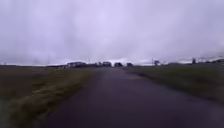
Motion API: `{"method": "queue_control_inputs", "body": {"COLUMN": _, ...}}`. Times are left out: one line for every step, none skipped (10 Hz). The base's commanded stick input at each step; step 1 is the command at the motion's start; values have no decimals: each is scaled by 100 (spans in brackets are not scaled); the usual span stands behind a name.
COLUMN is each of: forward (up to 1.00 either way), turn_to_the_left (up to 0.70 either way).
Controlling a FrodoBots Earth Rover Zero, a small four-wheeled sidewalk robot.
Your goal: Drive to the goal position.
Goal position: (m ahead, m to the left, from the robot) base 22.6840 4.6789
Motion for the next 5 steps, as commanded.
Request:
{"method": "queue_control_inputs", "body": {"forward": 100, "turn_to_the_left": 0}}
{"method": "queue_control_inputs", "body": {"forward": 100, "turn_to_the_left": 0}}
{"method": "queue_control_inputs", "body": {"forward": 100, "turn_to_the_left": 0}}
{"method": "queue_control_inputs", "body": {"forward": 100, "turn_to_the_left": 0}}
{"method": "queue_control_inputs", "body": {"forward": 100, "turn_to_the_left": 0}}
